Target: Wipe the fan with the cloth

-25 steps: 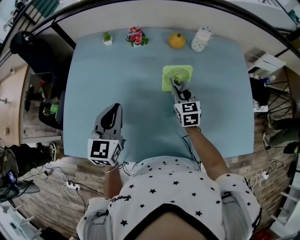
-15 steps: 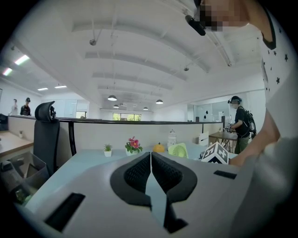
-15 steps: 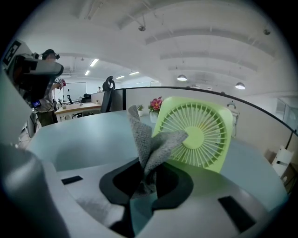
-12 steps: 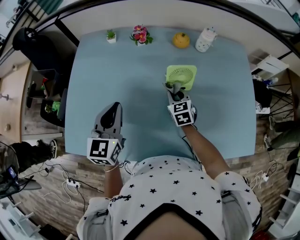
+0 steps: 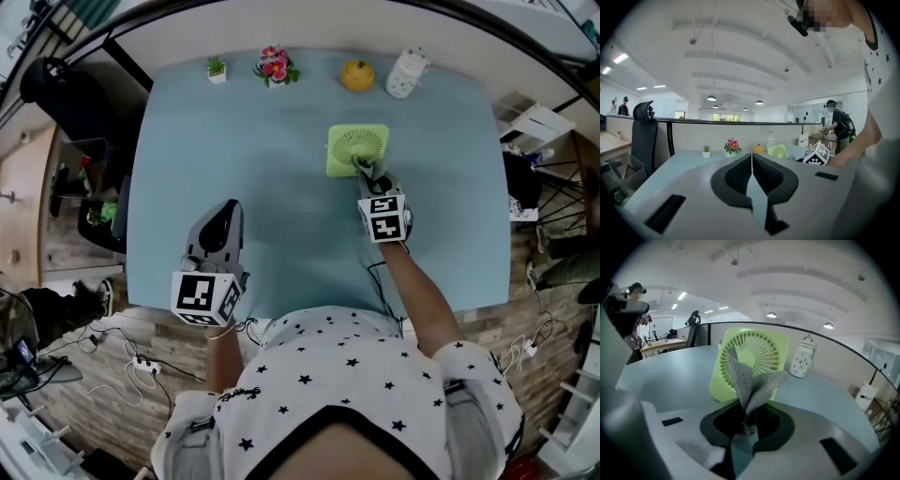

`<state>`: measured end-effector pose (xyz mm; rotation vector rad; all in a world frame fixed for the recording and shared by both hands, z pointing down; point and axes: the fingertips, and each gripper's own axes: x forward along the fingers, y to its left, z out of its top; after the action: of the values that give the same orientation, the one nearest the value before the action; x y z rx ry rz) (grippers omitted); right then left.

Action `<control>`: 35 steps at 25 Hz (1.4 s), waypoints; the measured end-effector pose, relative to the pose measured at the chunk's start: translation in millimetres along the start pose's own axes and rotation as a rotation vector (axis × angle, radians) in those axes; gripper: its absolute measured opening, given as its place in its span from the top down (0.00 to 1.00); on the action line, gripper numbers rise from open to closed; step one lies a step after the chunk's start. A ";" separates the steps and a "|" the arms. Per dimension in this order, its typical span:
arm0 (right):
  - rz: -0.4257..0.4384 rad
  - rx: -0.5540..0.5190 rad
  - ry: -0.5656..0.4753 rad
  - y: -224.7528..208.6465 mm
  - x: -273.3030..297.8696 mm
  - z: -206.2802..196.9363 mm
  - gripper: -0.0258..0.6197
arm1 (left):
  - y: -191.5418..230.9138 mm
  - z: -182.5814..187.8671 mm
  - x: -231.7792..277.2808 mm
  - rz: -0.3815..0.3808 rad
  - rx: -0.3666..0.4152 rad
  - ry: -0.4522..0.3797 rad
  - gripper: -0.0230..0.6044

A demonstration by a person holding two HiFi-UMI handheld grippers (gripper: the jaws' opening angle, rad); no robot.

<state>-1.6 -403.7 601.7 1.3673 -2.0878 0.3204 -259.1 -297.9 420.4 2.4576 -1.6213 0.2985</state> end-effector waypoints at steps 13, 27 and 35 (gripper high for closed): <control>-0.132 0.119 0.028 -53.8 -9.3 -25.4 0.87 | -2.8 0.8 -4.2 0.001 0.005 -0.007 0.91; 0.119 0.298 -0.283 4.2 -91.5 62.2 0.88 | -24.7 12.8 -4.9 -0.056 0.022 -0.032 0.91; 0.218 0.310 -0.418 33.4 -149.6 96.6 0.88 | -42.1 4.8 -13.5 -0.093 0.011 -0.028 0.91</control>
<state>-24.9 -327.4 439.0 1.4816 -2.6302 0.5006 -225.2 -270.9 410.5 2.5464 -1.5144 0.2616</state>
